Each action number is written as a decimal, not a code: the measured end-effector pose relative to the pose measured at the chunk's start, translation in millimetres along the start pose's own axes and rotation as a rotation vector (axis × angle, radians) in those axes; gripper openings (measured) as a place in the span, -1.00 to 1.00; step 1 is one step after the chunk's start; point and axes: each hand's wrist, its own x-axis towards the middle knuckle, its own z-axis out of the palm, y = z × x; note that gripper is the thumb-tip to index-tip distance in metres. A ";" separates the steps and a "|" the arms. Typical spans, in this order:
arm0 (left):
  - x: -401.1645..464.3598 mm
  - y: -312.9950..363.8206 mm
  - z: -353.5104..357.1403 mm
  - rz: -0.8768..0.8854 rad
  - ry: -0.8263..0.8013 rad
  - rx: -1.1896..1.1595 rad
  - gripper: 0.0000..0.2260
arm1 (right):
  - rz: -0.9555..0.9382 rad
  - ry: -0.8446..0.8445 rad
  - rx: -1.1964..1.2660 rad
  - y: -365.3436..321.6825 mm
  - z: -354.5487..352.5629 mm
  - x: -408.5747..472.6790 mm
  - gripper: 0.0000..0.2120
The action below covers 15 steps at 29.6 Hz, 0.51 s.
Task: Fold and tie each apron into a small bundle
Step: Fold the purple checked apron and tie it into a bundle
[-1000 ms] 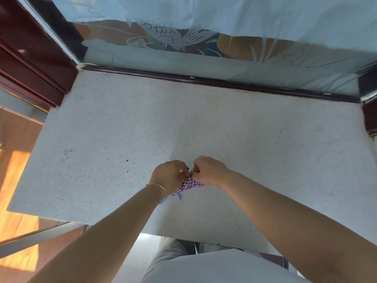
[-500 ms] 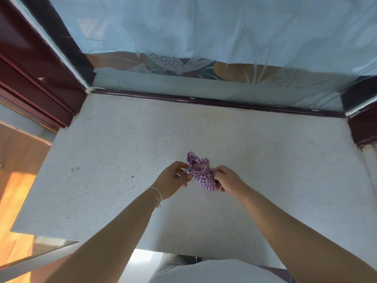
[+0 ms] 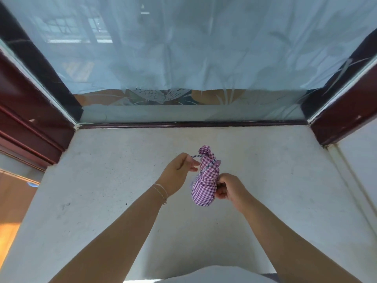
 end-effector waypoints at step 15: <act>-9.8 5.8 28.4 -0.204 -0.034 -0.204 -0.68 | -0.599 0.024 0.472 11.2 -15.1 -35.6 -0.79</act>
